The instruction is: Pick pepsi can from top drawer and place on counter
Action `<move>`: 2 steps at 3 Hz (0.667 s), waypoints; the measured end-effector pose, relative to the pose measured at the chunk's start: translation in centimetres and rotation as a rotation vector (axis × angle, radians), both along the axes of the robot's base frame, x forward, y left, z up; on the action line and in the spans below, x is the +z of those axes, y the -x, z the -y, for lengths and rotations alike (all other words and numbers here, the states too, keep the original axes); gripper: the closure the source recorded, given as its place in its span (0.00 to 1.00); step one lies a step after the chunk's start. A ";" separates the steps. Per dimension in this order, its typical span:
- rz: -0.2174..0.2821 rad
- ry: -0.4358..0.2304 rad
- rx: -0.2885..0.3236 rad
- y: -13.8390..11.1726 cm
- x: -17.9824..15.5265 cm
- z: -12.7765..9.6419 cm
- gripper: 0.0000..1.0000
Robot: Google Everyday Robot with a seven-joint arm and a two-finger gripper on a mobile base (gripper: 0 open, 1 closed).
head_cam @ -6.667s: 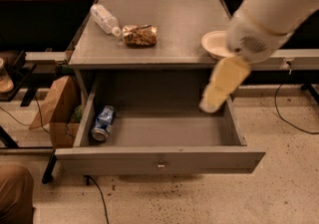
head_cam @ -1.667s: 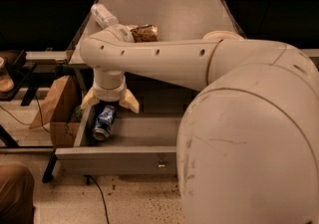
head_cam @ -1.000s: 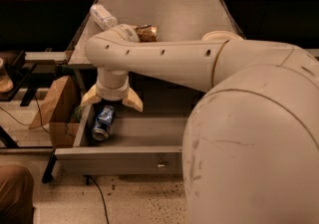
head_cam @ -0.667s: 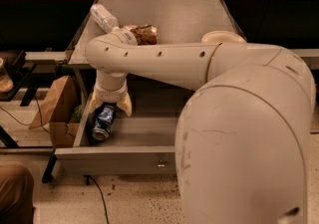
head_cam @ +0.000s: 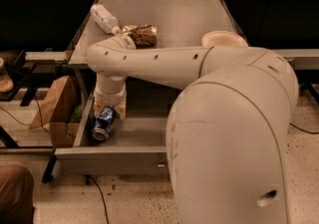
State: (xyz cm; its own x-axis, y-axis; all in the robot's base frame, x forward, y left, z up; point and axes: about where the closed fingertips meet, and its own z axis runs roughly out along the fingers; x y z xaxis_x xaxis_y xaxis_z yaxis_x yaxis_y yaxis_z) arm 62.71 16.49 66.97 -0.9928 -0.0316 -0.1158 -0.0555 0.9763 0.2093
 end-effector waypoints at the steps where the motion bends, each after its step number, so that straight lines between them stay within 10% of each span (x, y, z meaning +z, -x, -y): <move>1: -0.012 0.002 0.007 0.1 -0.6 -0.1 0.28; 2: -0.025 0.001 0.021 0.4 -1.2 -0.4 0.29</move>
Offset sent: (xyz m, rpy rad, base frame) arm -0.0069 0.0077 -0.0147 0.0059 0.0377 0.0320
